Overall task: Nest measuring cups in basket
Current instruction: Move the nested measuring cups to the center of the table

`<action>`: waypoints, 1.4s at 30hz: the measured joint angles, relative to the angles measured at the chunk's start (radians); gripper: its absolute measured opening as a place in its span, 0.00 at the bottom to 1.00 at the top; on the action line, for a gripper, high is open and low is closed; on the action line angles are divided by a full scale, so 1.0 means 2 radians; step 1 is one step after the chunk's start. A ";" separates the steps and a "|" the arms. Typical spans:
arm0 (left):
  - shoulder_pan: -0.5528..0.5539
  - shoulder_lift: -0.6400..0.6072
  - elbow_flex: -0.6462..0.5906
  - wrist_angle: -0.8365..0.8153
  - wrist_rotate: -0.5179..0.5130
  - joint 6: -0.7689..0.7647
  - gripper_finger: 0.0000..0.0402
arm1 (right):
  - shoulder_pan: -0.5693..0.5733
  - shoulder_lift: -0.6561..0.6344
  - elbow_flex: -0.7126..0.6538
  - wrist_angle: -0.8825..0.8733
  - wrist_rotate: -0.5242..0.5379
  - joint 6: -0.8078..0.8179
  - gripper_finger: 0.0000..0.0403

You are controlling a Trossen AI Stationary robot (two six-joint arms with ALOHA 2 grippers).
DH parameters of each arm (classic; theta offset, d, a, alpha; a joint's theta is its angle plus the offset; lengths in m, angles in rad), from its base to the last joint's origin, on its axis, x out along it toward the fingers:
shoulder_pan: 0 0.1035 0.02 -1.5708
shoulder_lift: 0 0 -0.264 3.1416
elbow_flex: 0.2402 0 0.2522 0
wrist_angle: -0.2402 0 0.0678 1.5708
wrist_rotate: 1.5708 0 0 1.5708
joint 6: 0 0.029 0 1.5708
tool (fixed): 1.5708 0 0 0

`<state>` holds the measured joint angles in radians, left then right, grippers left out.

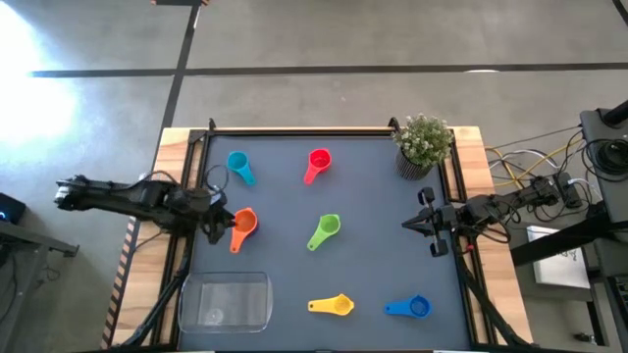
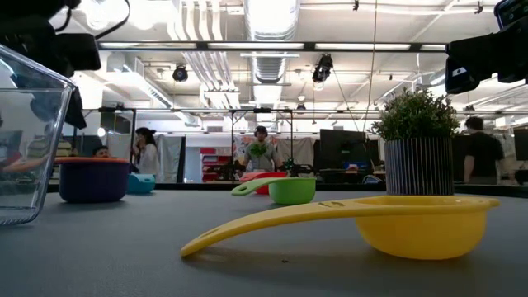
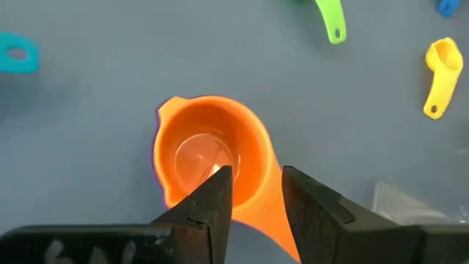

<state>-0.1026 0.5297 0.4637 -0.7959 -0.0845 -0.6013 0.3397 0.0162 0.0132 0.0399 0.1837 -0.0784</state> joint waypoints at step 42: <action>-0.032 0.324 0.095 0.045 -0.041 0.021 0.69 | 0.000 0.000 0.000 0.000 0.000 0.000 0.02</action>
<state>-0.1669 1.1782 0.6544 -0.7067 -0.1665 -0.5589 0.3397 0.0162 0.0132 0.0401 0.1839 -0.0784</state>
